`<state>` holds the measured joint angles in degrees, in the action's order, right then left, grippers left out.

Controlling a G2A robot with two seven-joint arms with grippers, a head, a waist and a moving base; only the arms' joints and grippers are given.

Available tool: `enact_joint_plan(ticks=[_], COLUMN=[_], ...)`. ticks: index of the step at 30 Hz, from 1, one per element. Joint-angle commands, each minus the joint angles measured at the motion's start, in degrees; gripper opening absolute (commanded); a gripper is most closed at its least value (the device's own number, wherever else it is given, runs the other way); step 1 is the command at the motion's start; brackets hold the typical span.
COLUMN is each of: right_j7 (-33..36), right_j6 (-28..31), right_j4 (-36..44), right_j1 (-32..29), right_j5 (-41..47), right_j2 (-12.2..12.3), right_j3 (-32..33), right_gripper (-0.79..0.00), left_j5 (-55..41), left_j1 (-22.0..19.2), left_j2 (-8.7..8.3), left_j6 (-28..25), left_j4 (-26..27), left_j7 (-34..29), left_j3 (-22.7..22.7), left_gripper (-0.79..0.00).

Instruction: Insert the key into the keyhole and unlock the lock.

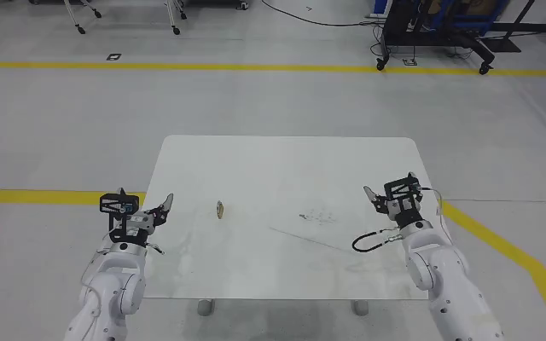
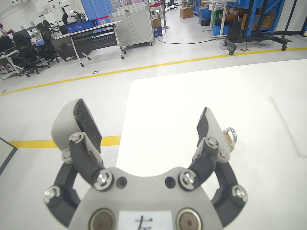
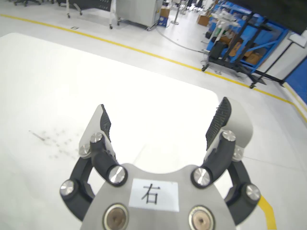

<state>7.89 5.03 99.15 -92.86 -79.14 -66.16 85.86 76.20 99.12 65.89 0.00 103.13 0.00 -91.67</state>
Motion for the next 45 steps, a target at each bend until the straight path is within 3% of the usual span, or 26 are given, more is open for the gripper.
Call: enact_joint_plan(ticks=[1,13,15,20,33,39,40,45], right_j7=[2.5,5.4,7.2,3.2,-5.5,-5.1,-4.2,-0.7], right_j6=[3.0,4.0,7.4,17.0,40.7,47.7,48.6,52.1], right_j4=[-2.2,-4.3,-6.9,-13.8,-23.1,-28.0,-29.2,-34.2], right_j1=[3.1,5.2,7.3,12.2,20.0,24.5,25.7,30.9], right_j5=[0.3,-2.0,-1.4,3.1,1.2,-4.5,-4.5,-3.3], right_j2=[-0.2,0.0,-0.1,-0.7,-0.4,-0.1,-0.3,-1.1], right_j3=[-2.3,-2.6,-4.2,-8.8,-14.6,-17.6,-18.4,-22.3], right_gripper=[0.000,0.000,0.000,0.000,0.000,-0.234,-0.348,-0.345], left_j5=[0.0,0.0,0.0,0.0,0.0,0.0,0.0,0.0], left_j1=[0.0,0.0,0.0,0.0,0.0,0.0,0.0,0.0], left_j2=[0.00,0.00,0.00,0.00,0.00,0.00,0.00,0.00], left_j6=[0.0,0.0,0.0,0.0,0.0,0.0,0.0,0.0], left_j4=[0.0,0.0,0.0,0.0,0.0,0.0,0.0,0.0], left_j7=[0.0,0.0,0.0,0.0,0.0,0.0,0.0,0.0], left_j3=[0.0,0.0,0.0,0.0,0.0,0.0,0.0,0.0], left_gripper=[0.000,0.000,0.000,0.000,0.000,0.000,0.000,0.000])
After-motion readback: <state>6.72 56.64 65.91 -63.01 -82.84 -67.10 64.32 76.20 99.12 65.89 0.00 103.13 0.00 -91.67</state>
